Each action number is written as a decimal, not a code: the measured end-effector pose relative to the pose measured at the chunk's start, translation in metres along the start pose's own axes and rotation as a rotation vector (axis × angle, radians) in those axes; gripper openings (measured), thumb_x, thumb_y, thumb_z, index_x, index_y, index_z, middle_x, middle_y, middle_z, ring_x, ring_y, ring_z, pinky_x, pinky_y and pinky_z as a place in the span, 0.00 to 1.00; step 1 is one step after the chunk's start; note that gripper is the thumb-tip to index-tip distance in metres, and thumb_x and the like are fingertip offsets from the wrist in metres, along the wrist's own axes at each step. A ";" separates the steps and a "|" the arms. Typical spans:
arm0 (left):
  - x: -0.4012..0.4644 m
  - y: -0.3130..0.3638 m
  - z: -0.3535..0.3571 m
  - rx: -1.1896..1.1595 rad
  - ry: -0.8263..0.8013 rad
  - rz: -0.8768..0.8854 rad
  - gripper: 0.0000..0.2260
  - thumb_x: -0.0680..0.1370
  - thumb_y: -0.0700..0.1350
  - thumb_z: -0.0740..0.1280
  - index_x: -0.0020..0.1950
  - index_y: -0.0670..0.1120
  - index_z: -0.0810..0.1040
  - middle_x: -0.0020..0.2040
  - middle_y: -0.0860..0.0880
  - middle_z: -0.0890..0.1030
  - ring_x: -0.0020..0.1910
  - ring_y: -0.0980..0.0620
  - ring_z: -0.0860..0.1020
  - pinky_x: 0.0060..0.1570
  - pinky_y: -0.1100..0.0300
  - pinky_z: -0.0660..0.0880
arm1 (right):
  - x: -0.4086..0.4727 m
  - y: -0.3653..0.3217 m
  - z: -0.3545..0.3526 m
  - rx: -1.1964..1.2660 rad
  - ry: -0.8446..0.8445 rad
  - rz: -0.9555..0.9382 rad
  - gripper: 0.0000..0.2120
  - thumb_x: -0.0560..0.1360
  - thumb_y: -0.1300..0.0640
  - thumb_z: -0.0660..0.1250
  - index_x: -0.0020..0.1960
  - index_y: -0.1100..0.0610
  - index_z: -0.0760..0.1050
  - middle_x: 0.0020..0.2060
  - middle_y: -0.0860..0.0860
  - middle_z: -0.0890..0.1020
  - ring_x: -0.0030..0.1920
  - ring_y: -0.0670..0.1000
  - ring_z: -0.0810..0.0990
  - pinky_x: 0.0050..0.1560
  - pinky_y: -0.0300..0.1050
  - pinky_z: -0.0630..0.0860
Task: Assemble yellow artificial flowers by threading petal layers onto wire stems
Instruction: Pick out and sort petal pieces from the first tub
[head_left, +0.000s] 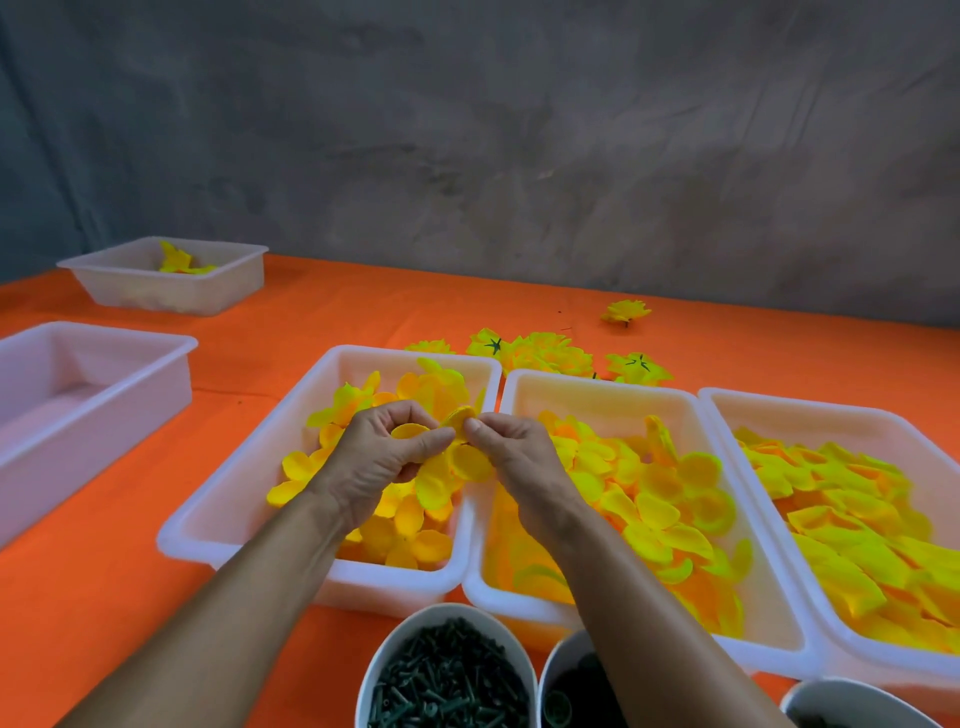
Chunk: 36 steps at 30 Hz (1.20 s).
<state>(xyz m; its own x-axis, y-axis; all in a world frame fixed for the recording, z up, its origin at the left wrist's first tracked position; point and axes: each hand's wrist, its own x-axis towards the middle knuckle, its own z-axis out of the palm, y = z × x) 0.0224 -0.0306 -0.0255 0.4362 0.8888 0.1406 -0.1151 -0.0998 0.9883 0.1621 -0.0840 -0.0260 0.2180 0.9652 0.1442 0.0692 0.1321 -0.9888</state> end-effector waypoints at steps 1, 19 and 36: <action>0.000 0.001 -0.001 -0.004 -0.008 -0.024 0.08 0.67 0.42 0.73 0.35 0.45 0.74 0.23 0.54 0.68 0.21 0.58 0.62 0.21 0.68 0.61 | -0.001 -0.001 -0.001 0.014 -0.021 0.035 0.08 0.78 0.59 0.64 0.43 0.57 0.81 0.31 0.47 0.80 0.31 0.41 0.75 0.33 0.33 0.70; 0.003 -0.004 -0.001 0.080 0.119 0.036 0.06 0.72 0.42 0.73 0.37 0.45 0.78 0.36 0.49 0.78 0.37 0.54 0.74 0.41 0.61 0.71 | -0.003 0.002 0.005 -0.370 0.022 -0.154 0.17 0.75 0.62 0.66 0.28 0.55 0.68 0.26 0.50 0.63 0.31 0.48 0.61 0.34 0.45 0.58; 0.007 0.001 -0.007 -0.332 -0.076 -0.211 0.10 0.67 0.46 0.71 0.44 0.41 0.82 0.39 0.43 0.84 0.35 0.48 0.82 0.37 0.57 0.79 | -0.004 0.001 0.008 -0.156 -0.009 -0.231 0.16 0.76 0.67 0.65 0.30 0.62 0.68 0.29 0.52 0.62 0.33 0.50 0.59 0.33 0.46 0.57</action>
<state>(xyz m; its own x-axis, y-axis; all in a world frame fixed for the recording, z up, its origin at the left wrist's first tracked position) 0.0192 -0.0212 -0.0243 0.5444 0.8375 -0.0474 -0.2930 0.2428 0.9248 0.1536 -0.0862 -0.0277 0.1706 0.9157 0.3639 0.2653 0.3129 -0.9120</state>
